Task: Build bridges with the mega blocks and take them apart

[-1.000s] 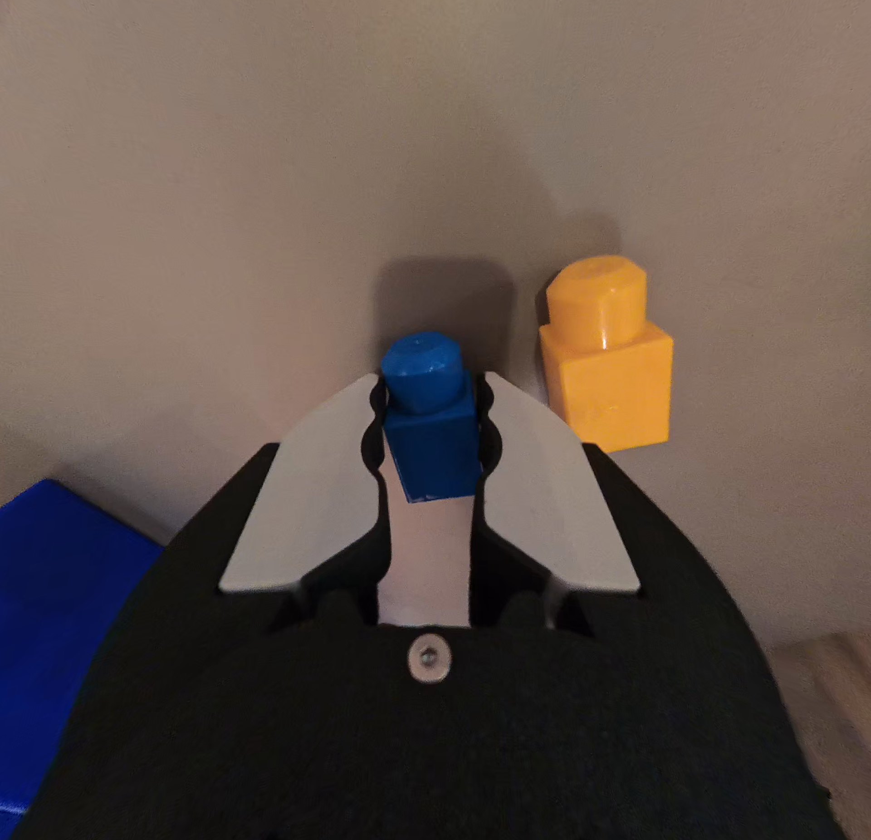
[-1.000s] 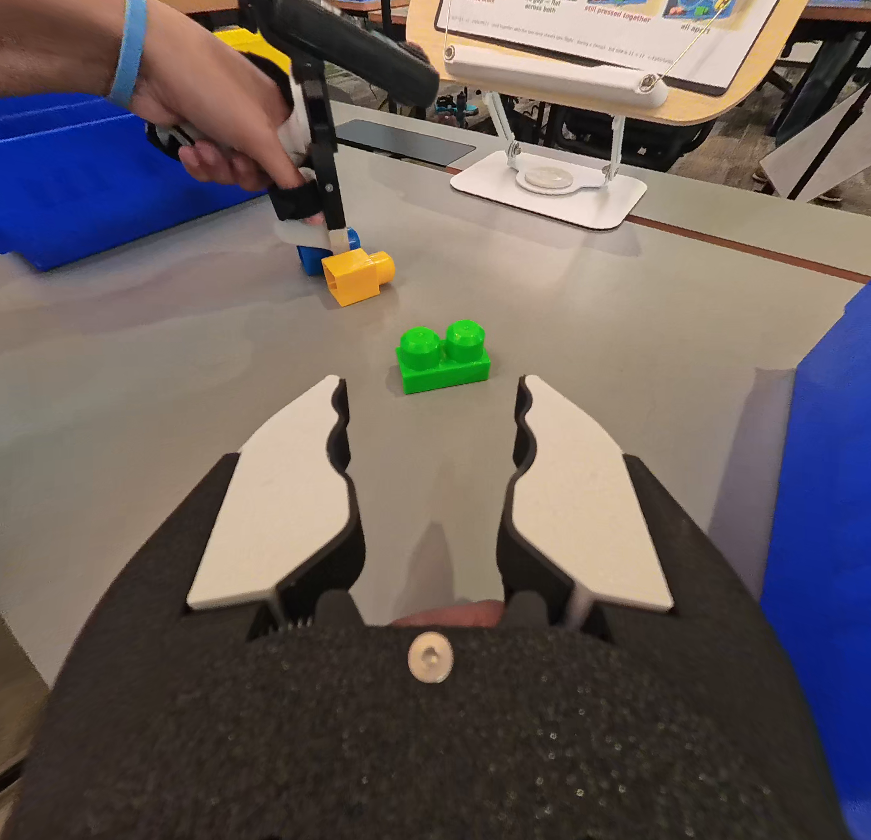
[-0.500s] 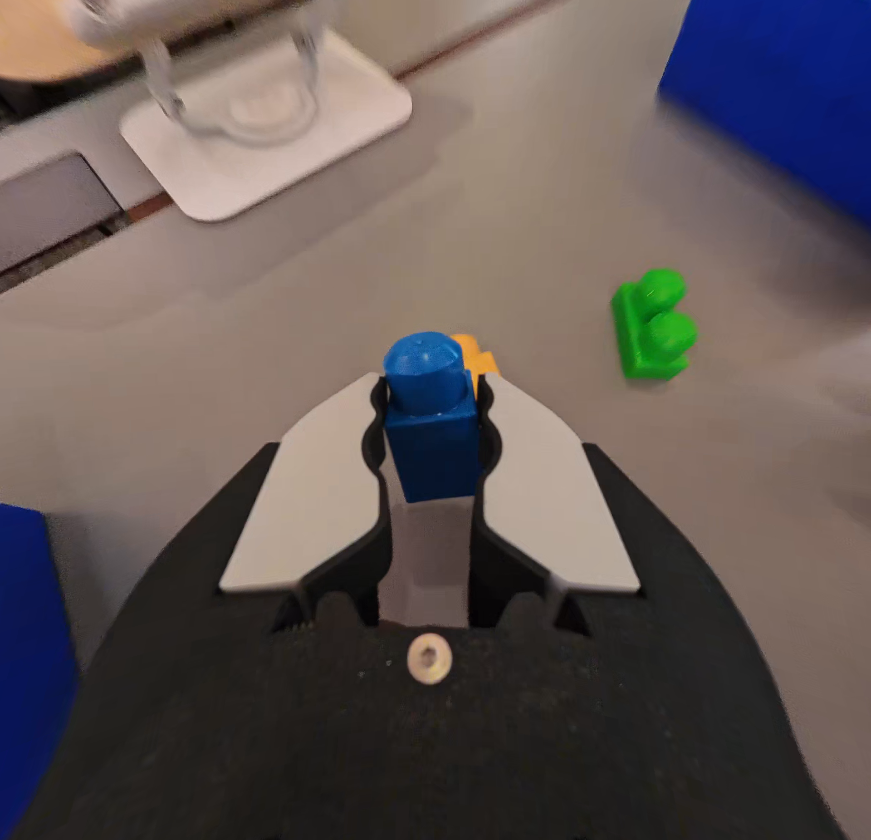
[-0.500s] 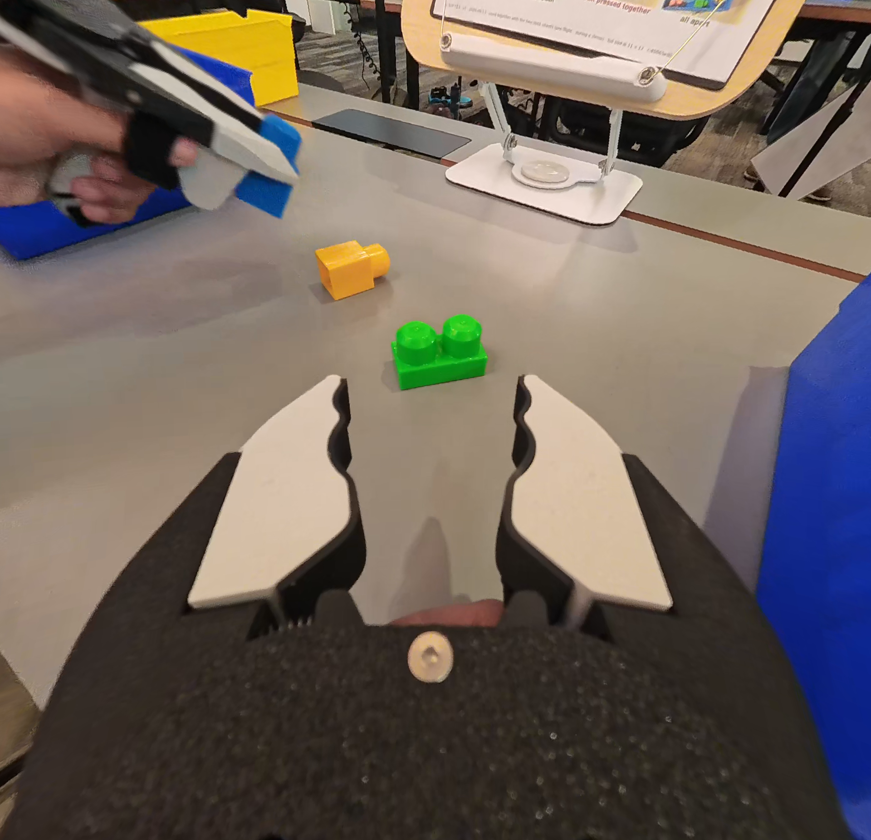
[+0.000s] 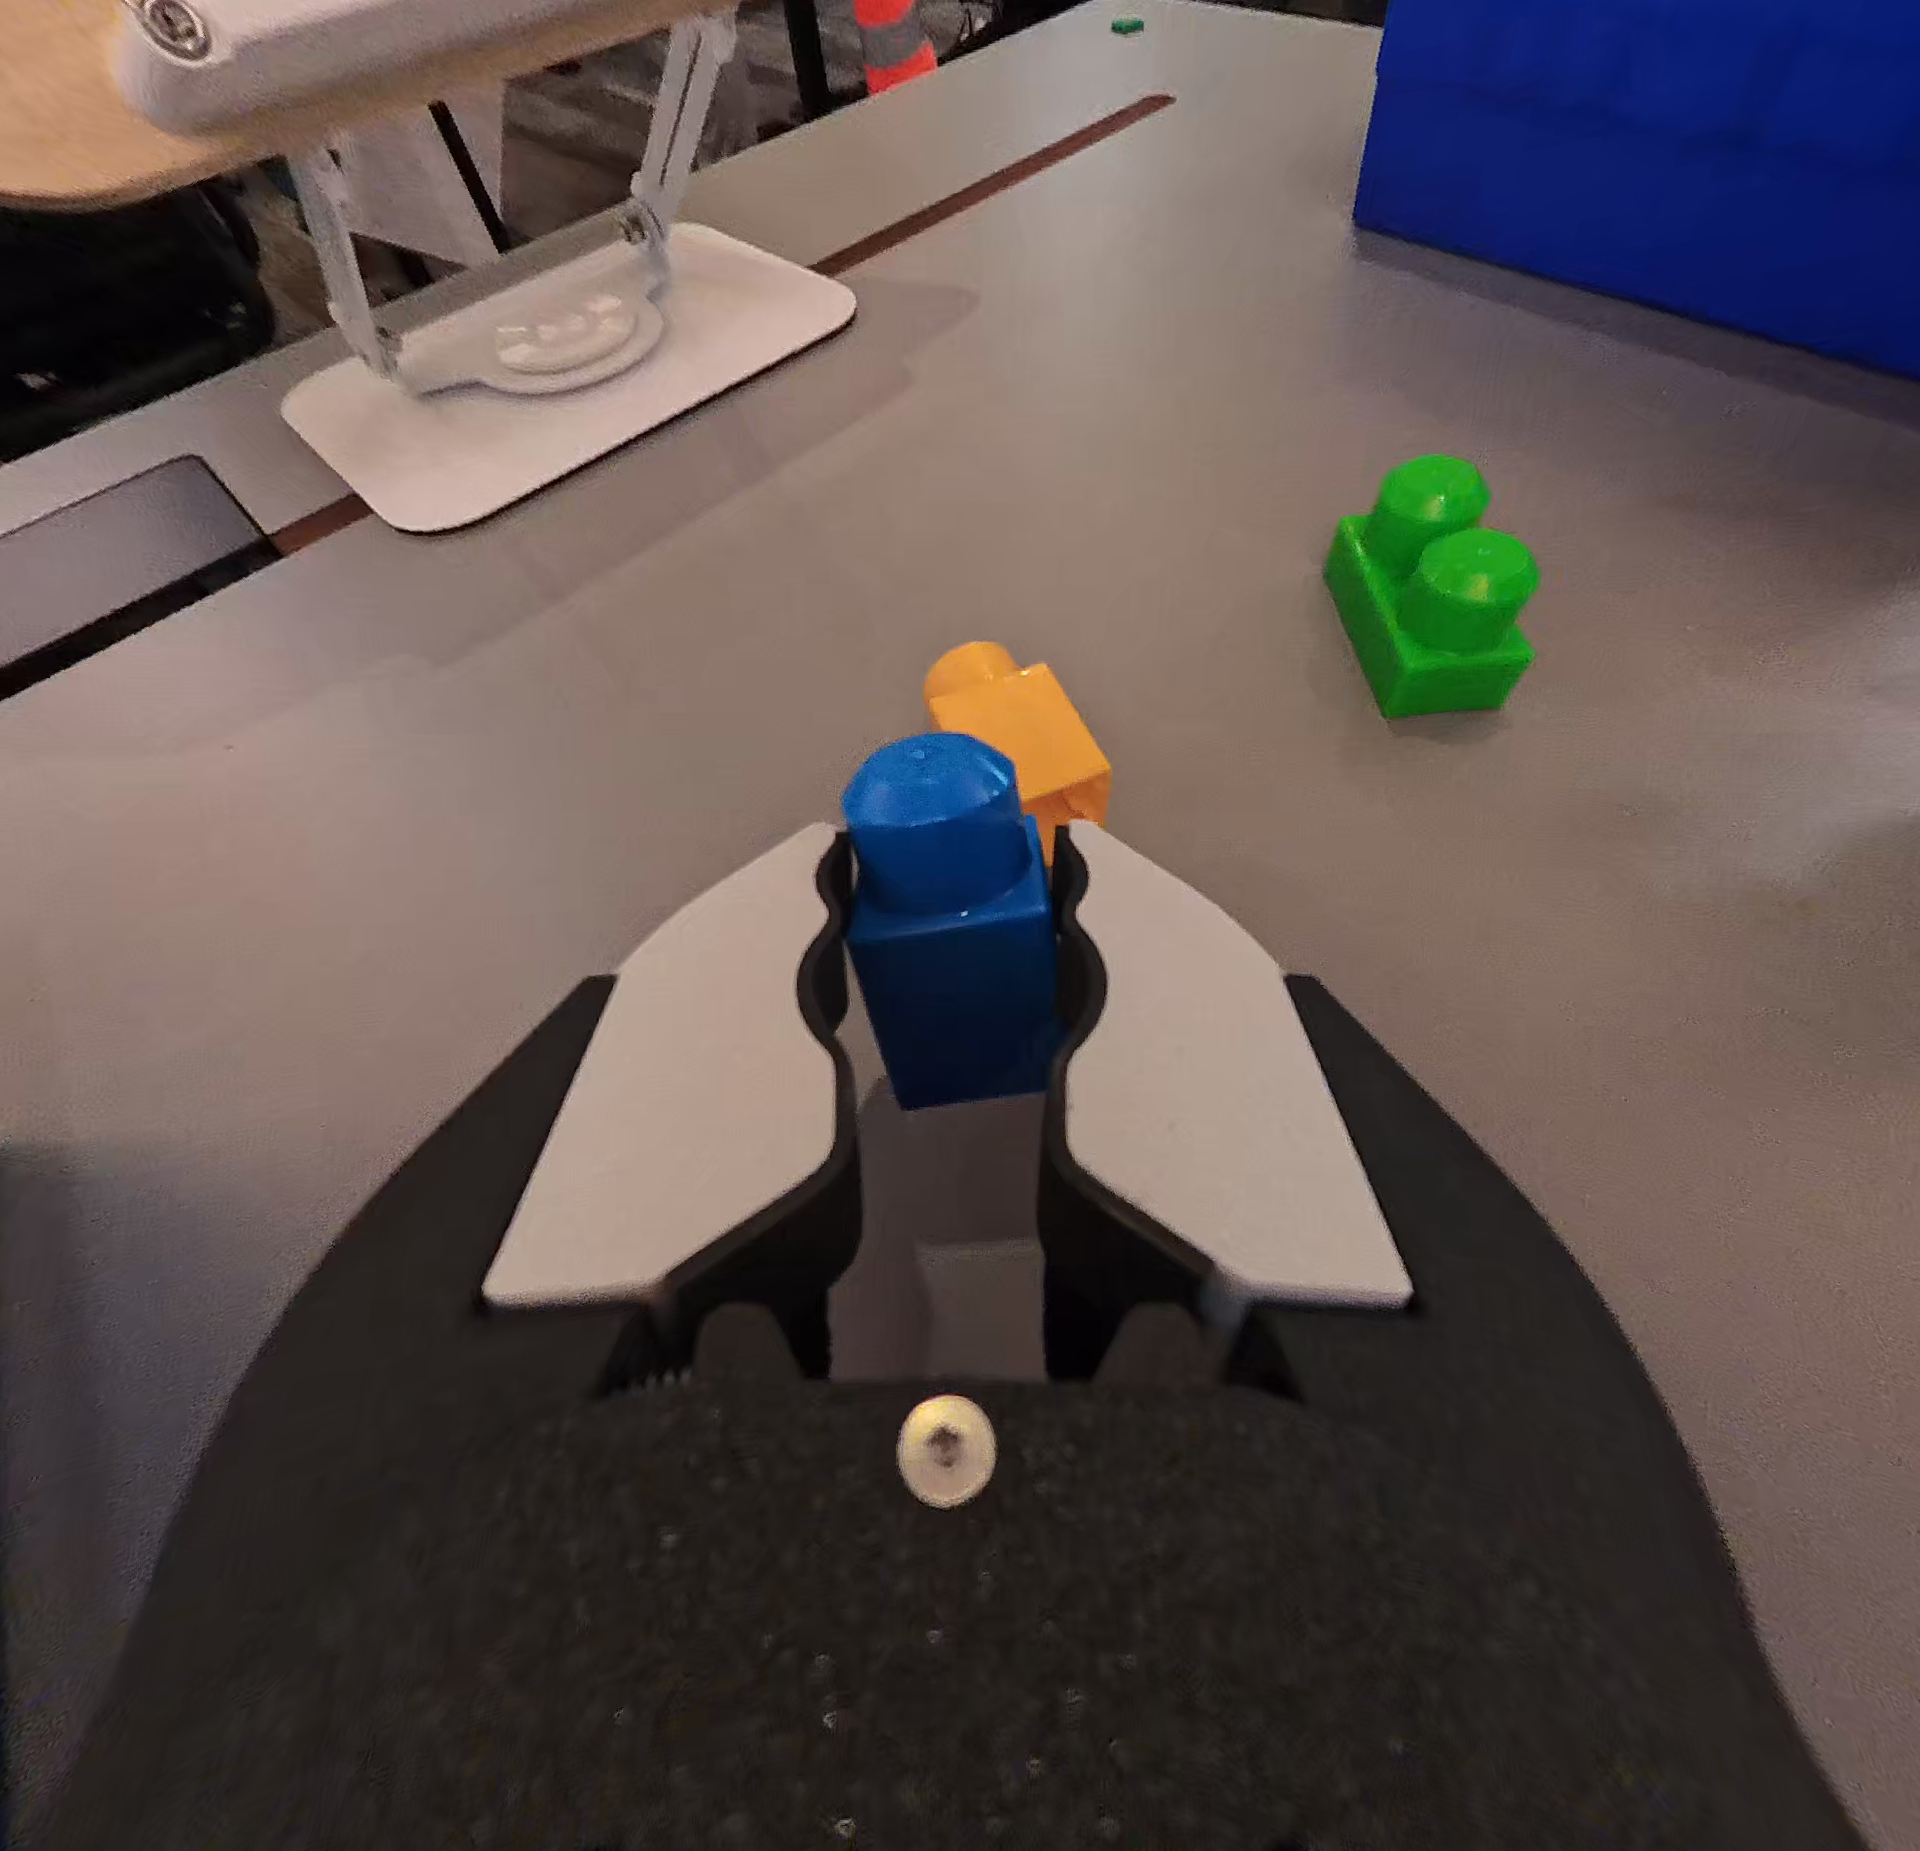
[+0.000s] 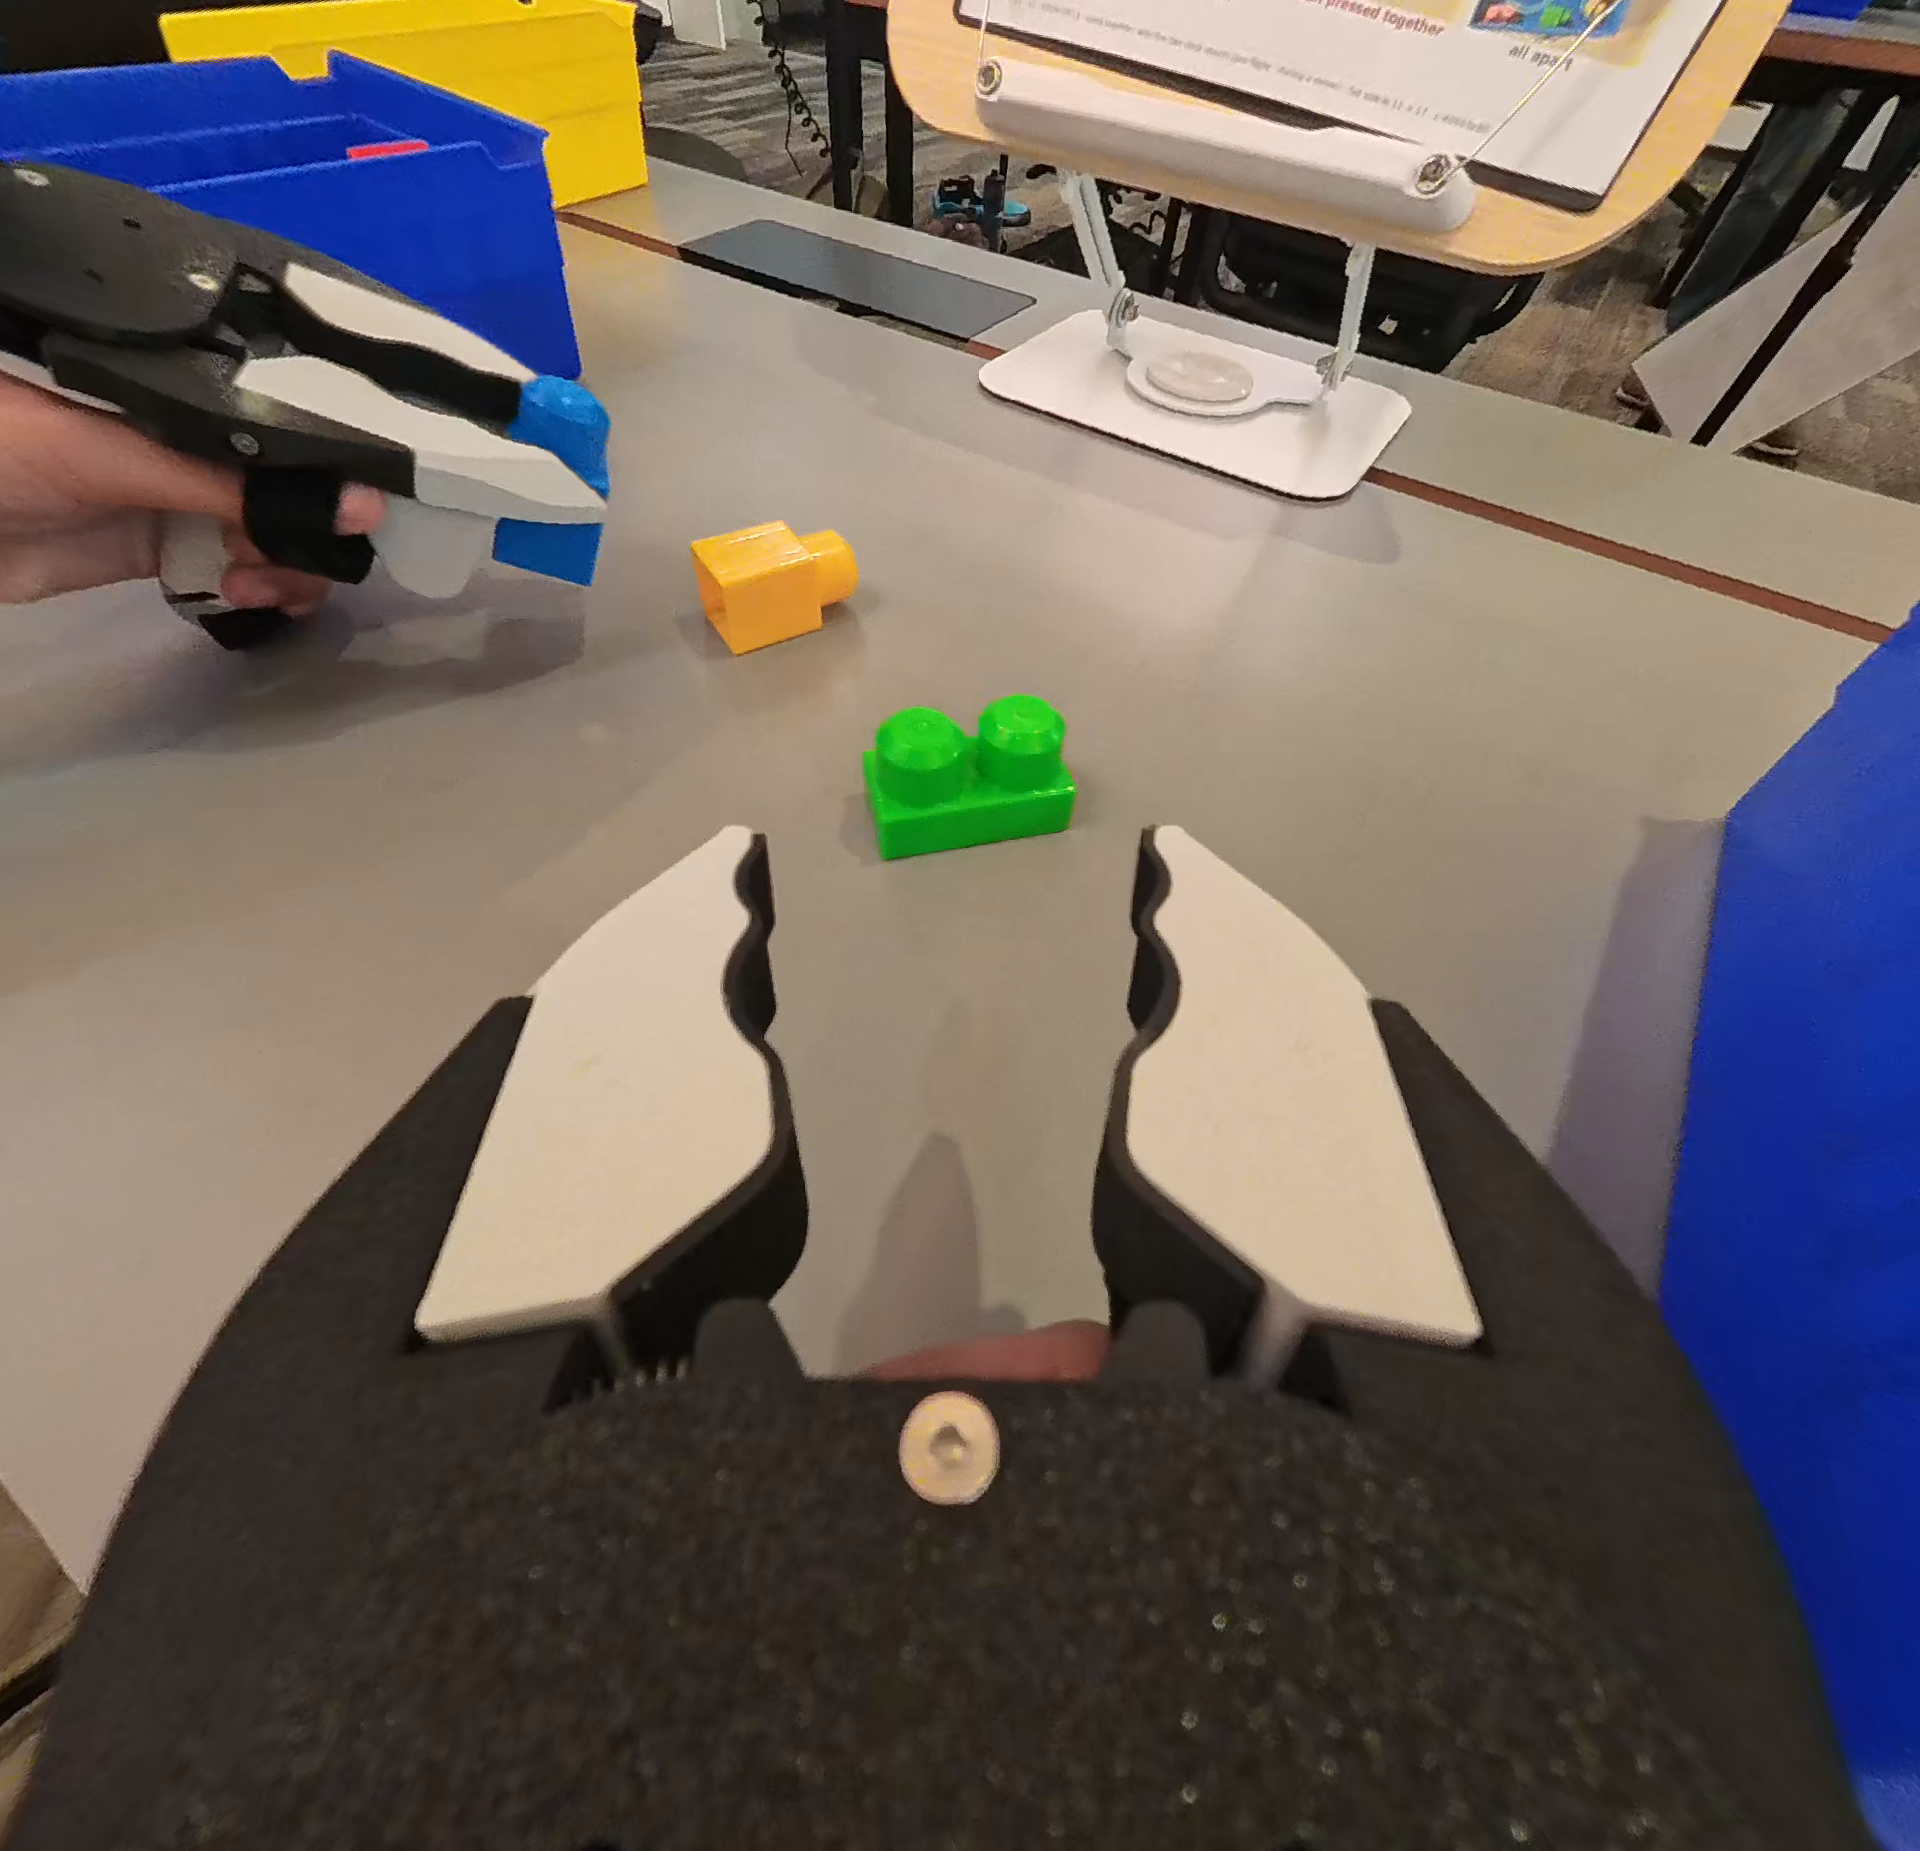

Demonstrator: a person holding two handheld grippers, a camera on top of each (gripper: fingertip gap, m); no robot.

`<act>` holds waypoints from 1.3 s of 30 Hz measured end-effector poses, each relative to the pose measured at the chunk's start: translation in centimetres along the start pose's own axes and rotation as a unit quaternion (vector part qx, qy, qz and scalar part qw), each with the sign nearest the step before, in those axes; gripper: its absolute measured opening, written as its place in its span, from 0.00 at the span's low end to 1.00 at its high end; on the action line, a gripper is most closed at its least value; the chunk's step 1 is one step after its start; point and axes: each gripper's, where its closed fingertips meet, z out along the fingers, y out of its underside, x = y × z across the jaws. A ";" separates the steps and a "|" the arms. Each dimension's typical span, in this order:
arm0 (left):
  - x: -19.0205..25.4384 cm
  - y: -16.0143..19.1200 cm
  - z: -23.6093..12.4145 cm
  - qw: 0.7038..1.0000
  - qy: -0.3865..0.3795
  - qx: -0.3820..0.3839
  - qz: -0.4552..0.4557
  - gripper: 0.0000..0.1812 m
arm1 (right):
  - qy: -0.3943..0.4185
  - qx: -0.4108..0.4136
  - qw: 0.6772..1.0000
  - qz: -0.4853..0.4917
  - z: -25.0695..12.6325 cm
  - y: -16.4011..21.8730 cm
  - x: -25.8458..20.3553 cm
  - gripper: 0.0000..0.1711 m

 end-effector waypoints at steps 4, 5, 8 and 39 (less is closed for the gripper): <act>0.5 1.1 0.9 0.999 0.024 -0.043 -0.005 0.20 | 0.001 0.000 1.000 0.004 0.0 0.1 0.3 0.39; 0.6 1.4 1.2 0.998 0.026 -0.055 -0.005 0.20 | 0.001 0.000 1.000 0.004 0.0 0.1 0.4 0.38; 0.7 1.8 1.5 0.997 0.029 -0.074 -0.005 0.20 | 0.002 -0.001 1.000 0.003 0.0 0.2 0.5 0.38; 2.5 1.8 -2.4 0.987 -0.004 -0.159 0.026 0.37 | 0.007 0.003 1.000 -0.001 -0.4 -0.3 0.5 0.38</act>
